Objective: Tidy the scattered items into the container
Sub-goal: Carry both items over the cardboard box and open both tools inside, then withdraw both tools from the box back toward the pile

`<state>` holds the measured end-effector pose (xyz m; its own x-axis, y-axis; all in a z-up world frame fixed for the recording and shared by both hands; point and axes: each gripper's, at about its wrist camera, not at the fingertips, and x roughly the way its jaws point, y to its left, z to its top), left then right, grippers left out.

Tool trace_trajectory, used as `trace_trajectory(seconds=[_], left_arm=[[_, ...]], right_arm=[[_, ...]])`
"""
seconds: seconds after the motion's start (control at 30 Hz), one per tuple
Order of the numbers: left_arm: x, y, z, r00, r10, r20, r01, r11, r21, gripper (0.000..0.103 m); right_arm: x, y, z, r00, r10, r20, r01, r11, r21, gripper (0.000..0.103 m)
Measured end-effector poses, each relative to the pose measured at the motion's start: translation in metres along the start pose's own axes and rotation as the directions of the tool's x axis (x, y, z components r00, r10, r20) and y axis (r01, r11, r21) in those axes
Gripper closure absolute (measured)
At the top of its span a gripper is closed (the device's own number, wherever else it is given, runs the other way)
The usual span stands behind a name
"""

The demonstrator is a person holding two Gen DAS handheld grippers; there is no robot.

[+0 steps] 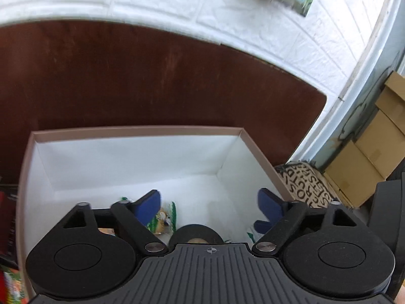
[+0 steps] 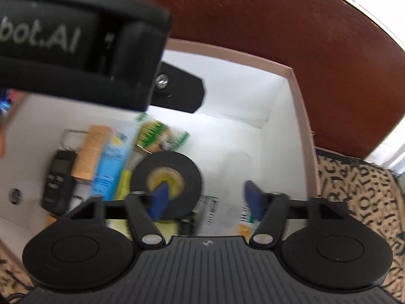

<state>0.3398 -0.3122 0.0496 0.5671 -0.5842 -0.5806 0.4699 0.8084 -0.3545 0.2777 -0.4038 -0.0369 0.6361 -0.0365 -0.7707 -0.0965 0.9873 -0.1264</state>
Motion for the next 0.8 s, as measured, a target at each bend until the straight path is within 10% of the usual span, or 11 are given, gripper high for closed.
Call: trace_trajectory(seconds=[0.17,0.8], left_arm=[[-0.018,0.001,-0.002,0.999,0.016,0.036,-0.016,1.000,-0.008,0.000],[-0.094,-0.019,-0.043,0.975,0.204,0.086,-0.213,0.970,0.113,0.000]], right_arm=[[-0.022,0.013,-0.004,0.998,-0.053,0.043,0.055,0.998,-0.042,0.002],[-0.081,0.036,-0.021,0.987,-0.043,0.154,0.044,0.999,-0.008,0.000]])
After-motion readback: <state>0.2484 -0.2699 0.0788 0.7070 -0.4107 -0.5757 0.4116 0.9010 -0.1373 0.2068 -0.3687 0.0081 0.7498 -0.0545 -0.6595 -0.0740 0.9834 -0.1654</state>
